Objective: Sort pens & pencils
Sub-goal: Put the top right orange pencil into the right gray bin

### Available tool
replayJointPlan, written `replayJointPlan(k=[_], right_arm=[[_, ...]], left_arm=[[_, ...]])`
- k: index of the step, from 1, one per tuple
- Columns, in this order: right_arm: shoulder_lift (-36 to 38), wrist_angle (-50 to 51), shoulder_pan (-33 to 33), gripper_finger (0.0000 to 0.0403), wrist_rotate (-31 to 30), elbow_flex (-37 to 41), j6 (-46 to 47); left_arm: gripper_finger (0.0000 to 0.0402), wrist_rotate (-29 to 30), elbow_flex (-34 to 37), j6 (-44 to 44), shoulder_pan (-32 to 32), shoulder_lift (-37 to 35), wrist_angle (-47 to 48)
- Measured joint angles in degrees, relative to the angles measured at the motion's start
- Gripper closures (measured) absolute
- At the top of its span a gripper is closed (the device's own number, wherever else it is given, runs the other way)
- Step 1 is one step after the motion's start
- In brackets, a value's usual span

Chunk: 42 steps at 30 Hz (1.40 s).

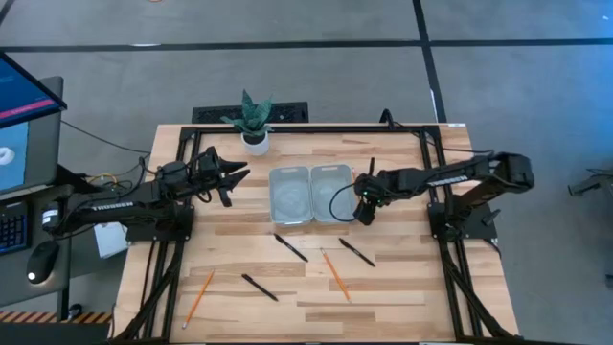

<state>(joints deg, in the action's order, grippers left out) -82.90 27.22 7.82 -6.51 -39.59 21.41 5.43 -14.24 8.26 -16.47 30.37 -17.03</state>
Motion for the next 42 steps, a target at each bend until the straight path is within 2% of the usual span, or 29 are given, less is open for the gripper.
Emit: replayJointPlan(k=[9, 14, 26, 42], right_arm=[[-0.89, -1.72, 0.04, 0.0154, -0.14, 0.0, -8.25], [-1.15, -2.01, 0.19, 0.0154, -0.14, -0.02, -8.35], [-7.14, -4.69, -0.15, 0.0154, 0.93, -0.26, -6.65], [-6.82, -0.49, 0.43, 0.0154, 0.34, -0.24, -6.25]], left_arm=[[0.0287, 0.0, 0.0, 0.08, 0.0, 0.0, 0.2], [0.0287, 0.02, 0.0, 0.15, 0.0, 0.0, 0.22], [0.0287, 0.44, 0.0, 0.61, 0.0, 0.0, 1.02], [0.0287, 0.67, 0.0, 0.61, 0.0, -0.01, 1.45]])
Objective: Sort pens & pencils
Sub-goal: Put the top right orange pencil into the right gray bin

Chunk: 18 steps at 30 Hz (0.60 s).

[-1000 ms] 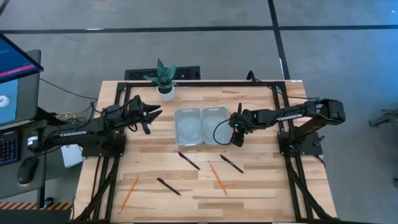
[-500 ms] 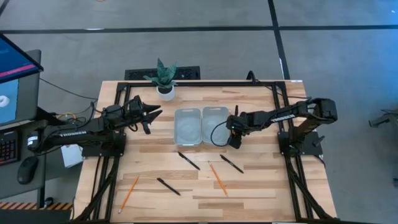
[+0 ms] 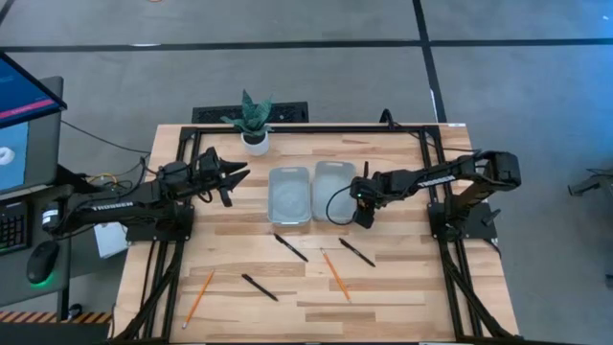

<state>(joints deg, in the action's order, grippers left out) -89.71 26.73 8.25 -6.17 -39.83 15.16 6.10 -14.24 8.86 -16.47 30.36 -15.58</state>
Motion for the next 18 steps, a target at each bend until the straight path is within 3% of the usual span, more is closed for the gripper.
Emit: replayJointPlan(k=[18], right_arm=[[5.97, 6.98, 2.08, 0.0154, -0.52, 0.46, -0.62]], left_arm=[[0.0287, -0.01, 0.0, -0.59, 0.0, 0.01, -0.06]])
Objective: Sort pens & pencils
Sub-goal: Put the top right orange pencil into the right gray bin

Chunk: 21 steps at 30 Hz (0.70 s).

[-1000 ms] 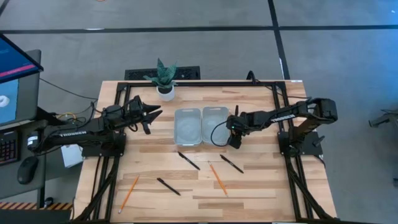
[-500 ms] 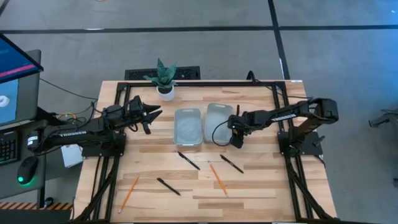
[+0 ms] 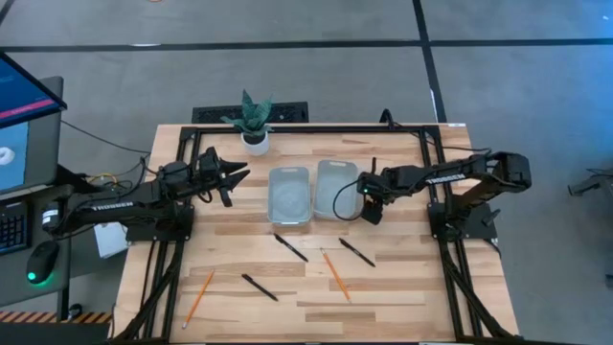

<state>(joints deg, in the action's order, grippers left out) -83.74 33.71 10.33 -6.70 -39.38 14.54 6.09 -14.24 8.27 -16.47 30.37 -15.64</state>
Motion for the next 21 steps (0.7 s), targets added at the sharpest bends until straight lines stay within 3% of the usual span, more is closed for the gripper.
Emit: replayJointPlan(k=[9, 21], right_arm=[[0.03, -3.66, -0.04, 0.0154, 0.39, -0.11, 1.47], [0.07, -3.72, 0.74, 0.0154, 2.22, -0.15, 10.21]], left_arm=[[0.0287, 0.0, 0.0, 0.02, 0.0, -0.01, 0.99], [0.0287, 0.0, 0.0, 0.04, 0.0, -0.01, 1.2]])
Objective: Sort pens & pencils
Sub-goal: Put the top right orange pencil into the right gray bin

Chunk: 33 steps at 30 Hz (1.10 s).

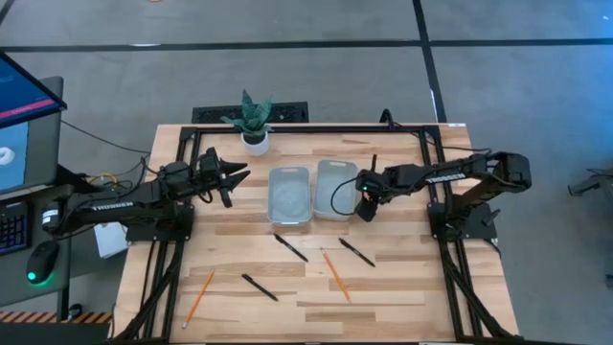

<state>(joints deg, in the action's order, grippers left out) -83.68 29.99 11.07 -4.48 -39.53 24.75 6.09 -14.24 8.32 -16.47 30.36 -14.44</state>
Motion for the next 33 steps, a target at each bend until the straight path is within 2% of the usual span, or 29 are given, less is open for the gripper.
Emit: replayJointPlan(k=[14, 33], right_arm=[[0.17, -1.18, 0.0, 0.0154, -0.47, 4.7, 2.67], [0.07, 2.25, 2.58, 0.0154, -2.92, 4.9, 5.52]], left_arm=[[0.0287, -0.02, 0.0, 0.07, 0.0, 0.01, 0.02], [0.0287, -0.04, 0.0, 1.62, 0.0, -0.01, 0.02]])
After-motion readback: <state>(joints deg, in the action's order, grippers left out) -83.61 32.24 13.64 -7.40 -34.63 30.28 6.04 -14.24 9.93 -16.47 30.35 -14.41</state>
